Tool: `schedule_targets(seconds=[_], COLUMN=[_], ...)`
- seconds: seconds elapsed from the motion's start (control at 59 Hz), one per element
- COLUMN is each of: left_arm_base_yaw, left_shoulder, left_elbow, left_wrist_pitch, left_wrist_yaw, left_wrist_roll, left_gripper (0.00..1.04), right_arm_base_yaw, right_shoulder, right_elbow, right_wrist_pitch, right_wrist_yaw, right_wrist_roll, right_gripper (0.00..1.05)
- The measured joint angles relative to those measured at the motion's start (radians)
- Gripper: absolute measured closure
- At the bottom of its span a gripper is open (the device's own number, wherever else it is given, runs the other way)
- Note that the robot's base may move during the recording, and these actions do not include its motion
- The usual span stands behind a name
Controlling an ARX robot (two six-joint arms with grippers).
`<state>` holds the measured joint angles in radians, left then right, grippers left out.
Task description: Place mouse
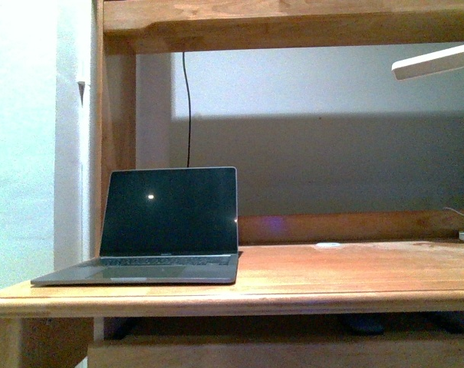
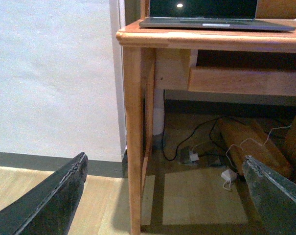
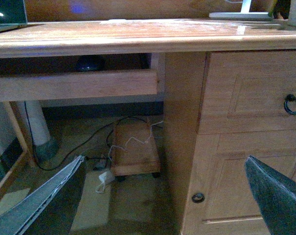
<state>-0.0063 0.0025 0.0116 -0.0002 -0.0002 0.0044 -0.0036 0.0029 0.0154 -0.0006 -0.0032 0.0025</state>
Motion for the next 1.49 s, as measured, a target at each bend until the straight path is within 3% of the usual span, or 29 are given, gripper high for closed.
schedule_targets(seconds=[0.051, 0.136, 0.305, 0.593, 0.814, 1.017, 1.492], left_arm_base_yaw=[0.008, 0.099, 0.196, 0.117, 0.084, 0.066, 0.074], left_shoulder=[0.009, 0.162, 0.570, 1.270, 1.602, 1.778, 2.036], left_elbow=[0.004, 0.066, 0.181, 0.383, 0.522, 0.675, 0.949], left_wrist_pitch=[-0.014, -0.090, 0.156, 0.610, 0.922, 0.922, 0.916], left_wrist_yaw=[0.028, 0.259, 0.504, 0.408, 0.485, 0.510, 0.600], left_wrist_roll=[-0.015, -0.075, 0.095, 0.840, 1.287, 1.443, 1.495], left_gripper=[0.08, 0.08, 0.08, 0.08, 0.08, 0.08, 0.08], right_arm_base_yaw=[0.000, 0.000, 0.000, 0.000, 0.000, 0.000, 0.000], right_shoulder=[0.000, 0.000, 0.000, 0.000, 0.000, 0.000, 0.000], right_elbow=[0.000, 0.000, 0.000, 0.000, 0.000, 0.000, 0.000], right_wrist_pitch=[0.000, 0.000, 0.000, 0.000, 0.000, 0.000, 0.000], right_wrist_yaw=[-0.001, -0.001, 0.000, 0.000, 0.000, 0.000, 0.000], right_wrist_roll=[0.000, 0.000, 0.000, 0.000, 0.000, 0.000, 0.000], right_gripper=[0.07, 0.07, 0.07, 0.07, 0.07, 0.07, 0.07])
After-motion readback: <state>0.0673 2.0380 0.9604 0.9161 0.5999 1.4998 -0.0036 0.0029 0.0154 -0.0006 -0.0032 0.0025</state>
